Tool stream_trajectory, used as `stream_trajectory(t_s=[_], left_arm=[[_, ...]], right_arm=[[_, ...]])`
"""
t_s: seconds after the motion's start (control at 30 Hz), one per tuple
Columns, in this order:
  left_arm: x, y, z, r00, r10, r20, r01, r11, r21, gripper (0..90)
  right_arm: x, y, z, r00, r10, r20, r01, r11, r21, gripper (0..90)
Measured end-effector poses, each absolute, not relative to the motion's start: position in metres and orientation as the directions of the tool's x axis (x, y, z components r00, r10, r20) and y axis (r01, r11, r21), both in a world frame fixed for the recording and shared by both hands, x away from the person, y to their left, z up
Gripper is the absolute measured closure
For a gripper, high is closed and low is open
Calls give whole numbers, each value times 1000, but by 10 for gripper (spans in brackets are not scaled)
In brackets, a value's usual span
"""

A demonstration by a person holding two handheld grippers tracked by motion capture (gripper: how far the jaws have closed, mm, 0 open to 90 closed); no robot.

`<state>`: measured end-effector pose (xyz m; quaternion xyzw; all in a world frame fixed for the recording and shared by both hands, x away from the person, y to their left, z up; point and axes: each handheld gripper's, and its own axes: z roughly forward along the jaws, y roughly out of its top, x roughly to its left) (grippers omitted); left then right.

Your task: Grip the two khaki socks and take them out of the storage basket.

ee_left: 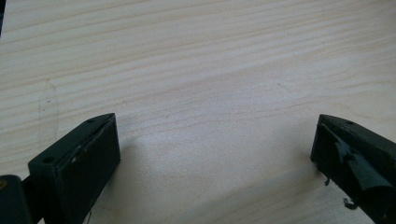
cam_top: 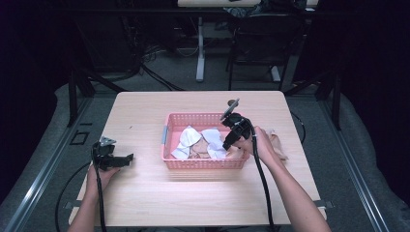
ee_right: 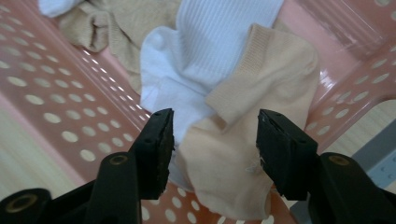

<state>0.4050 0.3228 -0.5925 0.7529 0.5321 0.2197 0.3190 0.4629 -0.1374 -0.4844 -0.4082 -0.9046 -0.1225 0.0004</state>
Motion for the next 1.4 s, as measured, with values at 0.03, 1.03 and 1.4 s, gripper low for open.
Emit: stream_trajectory(t_s=[0.03,1.03,1.4], left_arm=[[405,323,-593,338,941,-9,661,-230,714,11],[405,323,-593,337,941,-9,661,-230,714,11],[405,323,-593,339,941,-9,660,-231,715,11]], right_arm=[[463,-136,-487,-661,743,103,744,631,221,495],[479,-131,-507,-635,770,54,768,622,154,849],[472,-133,-491,-655,753,70,747,630,212,852]])
